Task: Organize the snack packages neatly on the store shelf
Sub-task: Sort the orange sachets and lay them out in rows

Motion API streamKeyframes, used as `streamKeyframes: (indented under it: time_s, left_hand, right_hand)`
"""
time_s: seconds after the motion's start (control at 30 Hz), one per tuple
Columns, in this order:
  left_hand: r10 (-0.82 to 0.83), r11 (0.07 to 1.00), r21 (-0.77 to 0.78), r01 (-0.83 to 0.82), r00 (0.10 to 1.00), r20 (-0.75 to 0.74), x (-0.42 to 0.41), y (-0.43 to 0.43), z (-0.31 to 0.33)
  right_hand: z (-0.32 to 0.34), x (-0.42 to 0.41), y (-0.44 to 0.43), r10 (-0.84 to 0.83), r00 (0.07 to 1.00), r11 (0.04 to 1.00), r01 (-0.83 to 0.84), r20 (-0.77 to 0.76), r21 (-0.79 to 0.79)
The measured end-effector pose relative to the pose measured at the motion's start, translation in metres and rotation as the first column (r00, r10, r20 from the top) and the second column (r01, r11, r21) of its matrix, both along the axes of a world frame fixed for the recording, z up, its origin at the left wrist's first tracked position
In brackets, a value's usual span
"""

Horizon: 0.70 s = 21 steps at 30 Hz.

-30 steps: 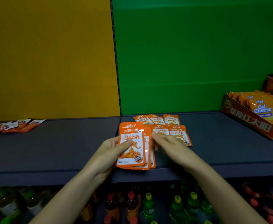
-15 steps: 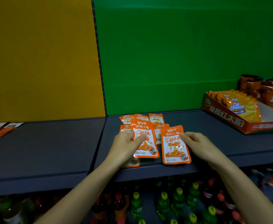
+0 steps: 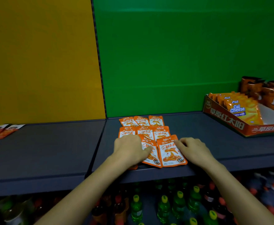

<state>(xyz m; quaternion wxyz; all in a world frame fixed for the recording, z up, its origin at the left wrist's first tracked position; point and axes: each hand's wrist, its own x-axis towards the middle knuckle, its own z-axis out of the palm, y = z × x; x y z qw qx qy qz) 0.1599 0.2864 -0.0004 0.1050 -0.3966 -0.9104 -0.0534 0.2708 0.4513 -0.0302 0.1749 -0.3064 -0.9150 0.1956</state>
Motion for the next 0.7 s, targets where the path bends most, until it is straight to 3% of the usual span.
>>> streamKeyframes:
  time_s: [0.17,0.33,0.53,0.7]
  left_hand:
    - [-0.003,0.987,-0.160,-0.023,0.988,-0.157,0.004,0.003,-0.002]
    - [-0.015,0.983,-0.184,-0.024,0.979,-0.205,0.004,0.006,0.000]
    - [0.057,0.986,0.163,-0.022,0.975,-0.213,-0.013,-0.001,0.008]
    - [0.036,0.925,0.377,-0.045,0.999,0.032,-0.076,-0.001,0.003]
  right_hand:
    - [-0.002,-0.001,0.003,-0.019,1.000,0.996,0.019,-0.008,0.084]
    - [-0.004,-0.001,0.004,-0.025,1.000,0.989,0.025,-0.002,0.143]
    - [0.001,-0.004,0.004,-0.039,0.998,0.988,0.046,-0.049,0.146]
    - [0.010,-0.021,0.027,0.060,0.984,0.998,-0.058,-0.168,0.019]
